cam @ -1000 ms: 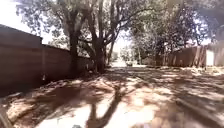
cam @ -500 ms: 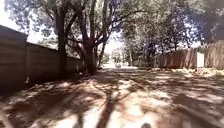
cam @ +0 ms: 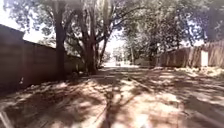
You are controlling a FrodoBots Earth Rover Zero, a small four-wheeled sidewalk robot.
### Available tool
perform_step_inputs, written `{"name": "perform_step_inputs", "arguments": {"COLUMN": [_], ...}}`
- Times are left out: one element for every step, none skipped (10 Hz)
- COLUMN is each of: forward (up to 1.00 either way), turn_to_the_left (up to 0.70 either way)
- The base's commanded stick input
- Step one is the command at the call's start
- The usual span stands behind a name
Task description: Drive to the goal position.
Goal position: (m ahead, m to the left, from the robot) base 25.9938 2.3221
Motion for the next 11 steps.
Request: {"name": "perform_step_inputs", "arguments": {"forward": [0.7, 0.7, 0.7, 0.7, 0.7, 0.7, 0.7, 0.7, 0.7, 0.7, 0.7], "turn_to_the_left": [0.0, 0.0, 0.0, 0.0, 0.0, 0.0, 0.0, 0.0, 0.0, 0.0, 0.0]}}
